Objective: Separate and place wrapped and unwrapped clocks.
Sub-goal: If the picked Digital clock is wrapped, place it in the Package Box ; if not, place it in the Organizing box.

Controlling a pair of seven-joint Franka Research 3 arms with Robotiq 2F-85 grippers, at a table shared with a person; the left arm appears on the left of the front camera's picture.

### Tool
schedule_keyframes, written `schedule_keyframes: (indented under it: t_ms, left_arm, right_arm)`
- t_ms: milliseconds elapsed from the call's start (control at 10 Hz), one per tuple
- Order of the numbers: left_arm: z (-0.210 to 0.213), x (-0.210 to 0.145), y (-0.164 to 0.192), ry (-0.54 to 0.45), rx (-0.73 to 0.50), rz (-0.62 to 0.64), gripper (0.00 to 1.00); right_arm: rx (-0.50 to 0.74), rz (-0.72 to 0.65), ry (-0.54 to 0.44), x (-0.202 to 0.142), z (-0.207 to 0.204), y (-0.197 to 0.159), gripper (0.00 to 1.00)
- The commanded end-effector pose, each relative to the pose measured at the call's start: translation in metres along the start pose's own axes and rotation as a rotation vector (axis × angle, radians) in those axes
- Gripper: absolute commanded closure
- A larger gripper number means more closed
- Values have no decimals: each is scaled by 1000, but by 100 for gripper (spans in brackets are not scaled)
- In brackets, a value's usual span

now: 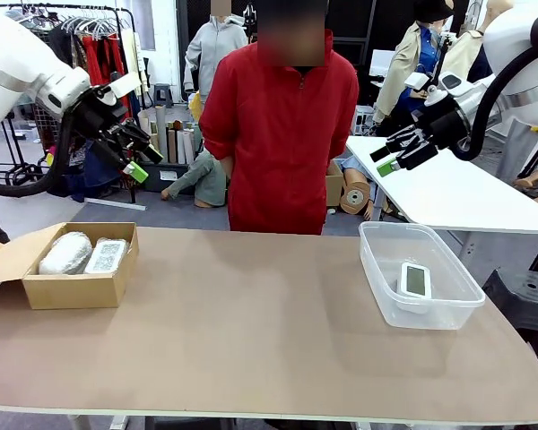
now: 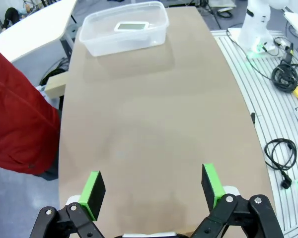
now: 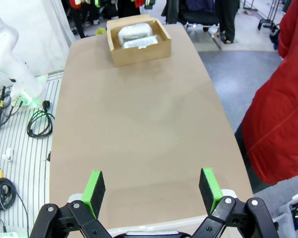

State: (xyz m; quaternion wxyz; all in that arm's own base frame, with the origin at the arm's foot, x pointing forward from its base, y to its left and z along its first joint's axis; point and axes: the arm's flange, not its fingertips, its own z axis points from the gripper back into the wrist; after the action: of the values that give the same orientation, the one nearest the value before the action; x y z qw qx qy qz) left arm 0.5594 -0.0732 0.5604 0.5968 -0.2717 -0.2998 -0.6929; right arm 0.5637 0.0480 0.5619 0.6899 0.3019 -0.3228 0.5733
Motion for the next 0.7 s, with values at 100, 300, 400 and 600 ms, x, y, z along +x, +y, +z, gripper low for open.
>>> schedule_keyframes:
  t_ms: [100,300,400,600]
  left_arm:
    - [1,1,0,6,4,-4,0]
    - [1,1,0,6,4,-4,0]
    - [1,1,0,6,4,-4,0]
    - [1,1,0,6,4,-4,0]
  right_arm:
    - [-2,5,0,1,0,3,0]
    - [-2,5,0,1,0,3,0]
    - [-2,5,0,1,0,3,0]
    - [-2,5,0,1,0,3,0]
